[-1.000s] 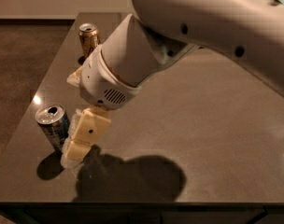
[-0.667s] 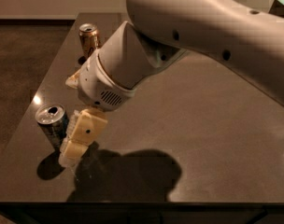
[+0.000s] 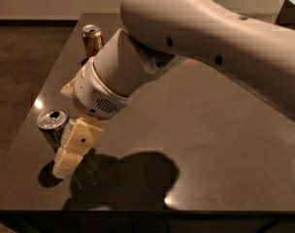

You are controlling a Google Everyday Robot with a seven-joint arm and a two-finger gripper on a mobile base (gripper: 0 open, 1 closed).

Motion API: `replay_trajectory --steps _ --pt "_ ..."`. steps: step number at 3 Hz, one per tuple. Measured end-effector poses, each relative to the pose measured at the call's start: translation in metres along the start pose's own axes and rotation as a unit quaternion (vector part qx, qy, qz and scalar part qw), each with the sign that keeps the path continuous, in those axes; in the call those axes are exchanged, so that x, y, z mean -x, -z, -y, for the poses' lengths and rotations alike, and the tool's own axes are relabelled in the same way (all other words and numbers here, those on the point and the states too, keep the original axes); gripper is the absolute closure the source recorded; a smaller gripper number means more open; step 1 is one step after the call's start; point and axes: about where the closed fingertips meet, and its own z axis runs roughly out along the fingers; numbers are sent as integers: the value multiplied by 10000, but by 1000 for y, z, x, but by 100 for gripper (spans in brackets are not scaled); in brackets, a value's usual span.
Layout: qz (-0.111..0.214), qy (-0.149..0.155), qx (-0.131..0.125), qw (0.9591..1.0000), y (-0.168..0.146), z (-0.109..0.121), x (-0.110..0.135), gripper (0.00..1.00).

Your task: Pick redbull can

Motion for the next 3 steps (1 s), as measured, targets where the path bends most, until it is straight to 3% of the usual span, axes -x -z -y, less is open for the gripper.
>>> replay_trajectory --steps 1,2,3 --pt "34 12 53 10000 -7 3 2 0" --pt "110 64 144 9998 -10 4 7 14" --pt "132 98 224 9996 -7 6 11 38"
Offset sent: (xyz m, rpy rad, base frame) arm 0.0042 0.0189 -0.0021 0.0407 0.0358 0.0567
